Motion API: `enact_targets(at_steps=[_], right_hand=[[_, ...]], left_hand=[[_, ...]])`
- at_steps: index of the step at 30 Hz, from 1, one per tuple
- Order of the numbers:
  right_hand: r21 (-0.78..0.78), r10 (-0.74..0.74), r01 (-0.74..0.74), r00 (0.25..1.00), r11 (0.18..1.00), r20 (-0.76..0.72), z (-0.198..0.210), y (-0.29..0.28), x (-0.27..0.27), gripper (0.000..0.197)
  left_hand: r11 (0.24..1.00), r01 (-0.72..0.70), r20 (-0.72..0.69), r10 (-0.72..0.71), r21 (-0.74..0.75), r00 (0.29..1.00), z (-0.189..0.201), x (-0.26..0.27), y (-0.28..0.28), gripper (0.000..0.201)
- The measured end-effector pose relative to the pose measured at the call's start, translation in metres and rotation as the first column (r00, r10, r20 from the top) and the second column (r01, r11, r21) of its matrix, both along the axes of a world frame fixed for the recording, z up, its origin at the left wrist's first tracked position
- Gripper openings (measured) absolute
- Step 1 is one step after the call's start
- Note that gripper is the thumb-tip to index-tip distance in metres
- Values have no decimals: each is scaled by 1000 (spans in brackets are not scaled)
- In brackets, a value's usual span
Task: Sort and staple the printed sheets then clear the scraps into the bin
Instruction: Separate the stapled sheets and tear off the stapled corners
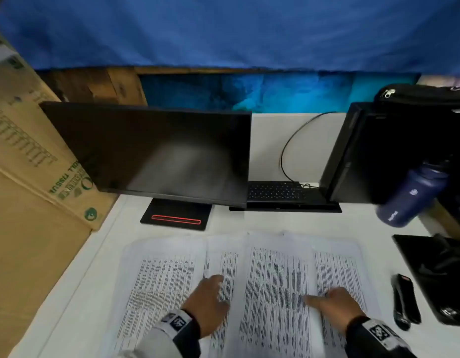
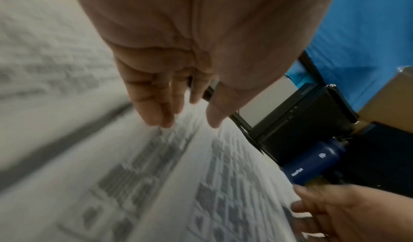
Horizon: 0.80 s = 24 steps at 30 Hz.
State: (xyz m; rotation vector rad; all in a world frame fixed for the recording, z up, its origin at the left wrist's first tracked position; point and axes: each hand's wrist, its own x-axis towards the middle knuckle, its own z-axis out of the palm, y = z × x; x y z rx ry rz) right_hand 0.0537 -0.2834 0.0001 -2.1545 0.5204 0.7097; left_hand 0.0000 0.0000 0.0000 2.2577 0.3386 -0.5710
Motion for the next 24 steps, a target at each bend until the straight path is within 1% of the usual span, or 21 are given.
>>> enact_targets(at_steps=[1,2,3,4,6,9,10,11,13,14,15,16,17,18,19,20,21,23,24], right_hand=[[46,18,-20,999,999,34,-3,3,-1,49],[41,-2,2,1000,999,15,-4,4,-2,55],[50,-19,19,1000,999,10,-8,5,-4,62],[49,-39,39,999,998,-15,-12,6,-7,67],[48,-60,60,998,997,-3,-19,9,-15,79],[-32,-106,110,988,993,111,-34,13,-25,82],[-23,-111,115,984,993,142,-39,14,-26,82],[37,-140,136,979,990,146,-46,15,-27,85],[216,-221,190,966,958,132,-59,15,-26,97],[279,-244,204,963,938,117,-63,15,-26,100],[319,-246,198,962,927,117,-65,15,-26,98],[361,-239,176,961,916,139,-69,14,-25,87],[391,-237,157,957,907,166,-68,13,-28,67],[430,-242,137,950,892,198,-66,11,-31,44],[465,-243,116,944,877,223,-65,8,-34,27],[489,-257,104,932,866,258,-63,4,-37,20],[503,-267,92,920,859,288,-58,1,-42,17],[553,-332,107,886,826,325,-51,-9,-52,14],[585,-372,126,871,801,321,-47,-15,-57,13]], left_hand=[[998,-34,-5,34,-51,999,-7,0,-10,74],[994,-76,-30,74,-83,997,-12,-1,-16,84],[992,-80,-30,77,-94,997,-18,-2,-21,90],[991,-104,-14,103,-83,995,-20,-3,-25,94],[984,-161,23,164,-79,986,-35,-2,-28,95],[979,-174,75,183,-106,980,-46,-2,-31,98],[978,-169,74,179,-122,981,-47,-3,-33,97],[978,-155,94,169,-138,981,-52,-3,-34,96],[965,-162,112,188,-206,976,-59,-1,-35,87],[956,-174,122,207,-236,971,-60,-2,-36,79],[950,-167,166,215,-262,962,-61,-4,-37,68],[948,-140,218,206,-284,954,-57,-8,-40,53],[947,-101,285,192,-305,939,-53,-14,-42,37],[946,-63,339,175,-317,924,-48,-20,-42,27],[944,-21,398,159,-328,904,-42,-26,-43,23],[947,4,439,144,-320,887,-39,-32,-40,16],[953,19,475,133,-302,870,-34,-38,-36,8],[990,12,539,65,-139,840,-29,-46,-18,20],[1000,-17,559,13,3,829,-28,-51,-3,24]])
